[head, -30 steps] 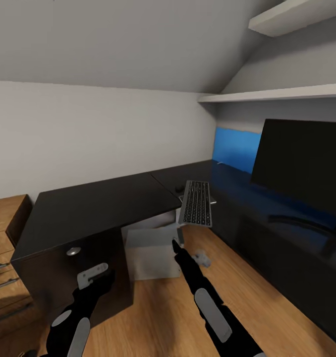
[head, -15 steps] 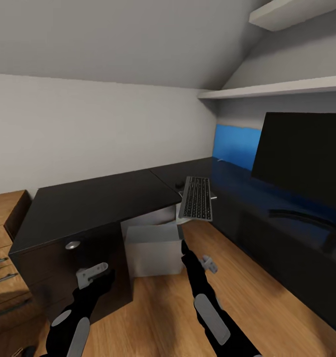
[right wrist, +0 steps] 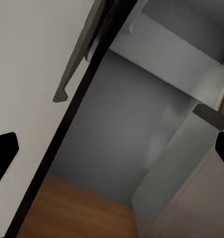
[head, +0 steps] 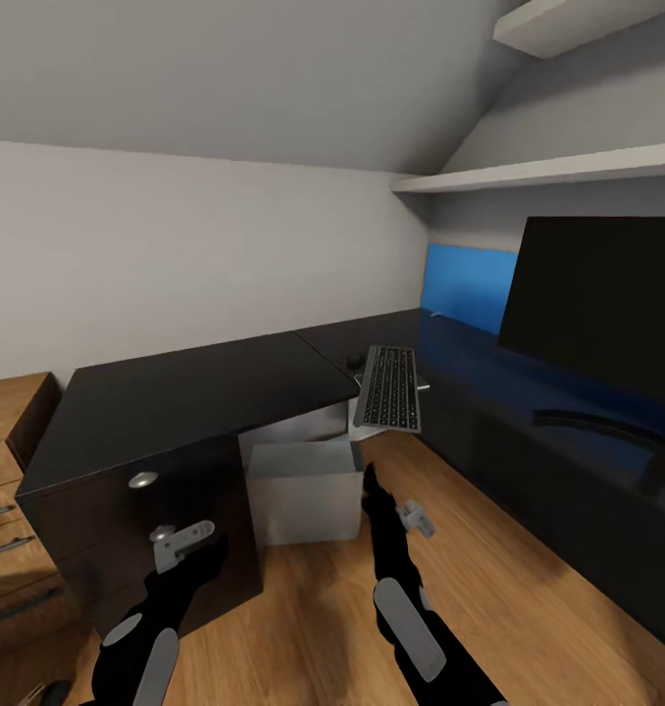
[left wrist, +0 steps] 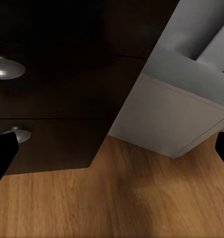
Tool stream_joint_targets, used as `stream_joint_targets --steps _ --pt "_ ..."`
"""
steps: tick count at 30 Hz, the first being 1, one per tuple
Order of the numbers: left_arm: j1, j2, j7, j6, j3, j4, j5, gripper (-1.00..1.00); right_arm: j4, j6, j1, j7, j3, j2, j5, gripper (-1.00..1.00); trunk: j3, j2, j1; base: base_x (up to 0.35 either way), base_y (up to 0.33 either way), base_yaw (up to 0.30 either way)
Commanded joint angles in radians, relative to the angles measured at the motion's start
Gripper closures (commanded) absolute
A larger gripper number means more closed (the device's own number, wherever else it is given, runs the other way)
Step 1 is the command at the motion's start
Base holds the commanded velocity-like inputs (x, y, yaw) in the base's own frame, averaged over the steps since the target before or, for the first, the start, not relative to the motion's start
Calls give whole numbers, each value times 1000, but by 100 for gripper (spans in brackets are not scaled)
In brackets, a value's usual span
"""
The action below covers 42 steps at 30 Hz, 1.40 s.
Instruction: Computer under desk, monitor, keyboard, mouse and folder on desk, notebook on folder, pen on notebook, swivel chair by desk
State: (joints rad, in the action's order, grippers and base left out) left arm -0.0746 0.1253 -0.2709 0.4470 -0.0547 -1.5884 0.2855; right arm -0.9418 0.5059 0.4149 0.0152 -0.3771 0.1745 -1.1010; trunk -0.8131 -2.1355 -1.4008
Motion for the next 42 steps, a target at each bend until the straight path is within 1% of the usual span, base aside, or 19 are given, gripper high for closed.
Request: stream_joint_targets --steps 1,3,6,10,11,12,13,15,16,18,21,28,34,38,42 --pt "-1 0 -6 4 -1 -1 11 -100 -1 19 1 2 -1 0 -8 -100 -1 0 0 0 0 0" --pt "-1 0 -6 4 -1 -1 11 -100 -2 57 1 1 -1 0 -9 -100 -1 0 0 0 0 0" --pt "-1 0 -6 4 -1 -1 10 -100 -3 90 1 0 -1 0 -9 -100 -1 0 0 0 0 0" --pt "-1 0 -5 4 -1 -1 10 -100 -32 102 1 -1 0 0 -16 -100 -1 0 0 0 0 0" --pt "-1 0 -5 4 -1 -1 10 -100 -47 103 1 -1 0 0 -28 -100 -1 0 0 0 0 0" --pt "-1 0 -5 4 -1 -1 10 -100 -59 104 1 -1 -1 0 -50 -100 2 7 4 0 0 0" --pt "-1 1 -5 4 -1 -1 9 -100 -70 104 1 -1 -2 0 -93 -100 5 14 8 0 0 0" --pt "-1 1 -5 4 -1 -1 9 -100 -77 104 1 -1 -3 0 -152 -100 12 28 15 0 0 0" --pt "-1 1 -5 4 -1 -1 9 -100 -79 105 1 -1 -3 0 -172 -100 15 35 19 0 0 0" --pt "-1 1 -5 4 -1 -1 9 -100 -82 105 1 -1 -3 0 -198 -100 21 49 27 0 0 0" --pt "-1 0 -5 4 -1 -1 9 -100 -83 106 1 0 -3 0 -205 -100 30 70 38 0 0 0" --pt "-1 1 -5 4 -1 -1 9 -100 -83 106 1 0 -2 0 -206 -100 52 119 65 0 0 0" --pt "-1 0 -5 4 -1 -1 9 -100 -78 101 1 -1 0 0 -208 -100 52 119 65 0 0 0" --pt "-1 0 -5 4 -1 -1 9 -100 -76 59 1 0 4 0 -225 -100 52 119 65 0 0 0" --pt "-1 0 -4 4 -1 0 9 -100 -75 62 1 -1 5 0 -233 -100 52 119 65 49 0 0"
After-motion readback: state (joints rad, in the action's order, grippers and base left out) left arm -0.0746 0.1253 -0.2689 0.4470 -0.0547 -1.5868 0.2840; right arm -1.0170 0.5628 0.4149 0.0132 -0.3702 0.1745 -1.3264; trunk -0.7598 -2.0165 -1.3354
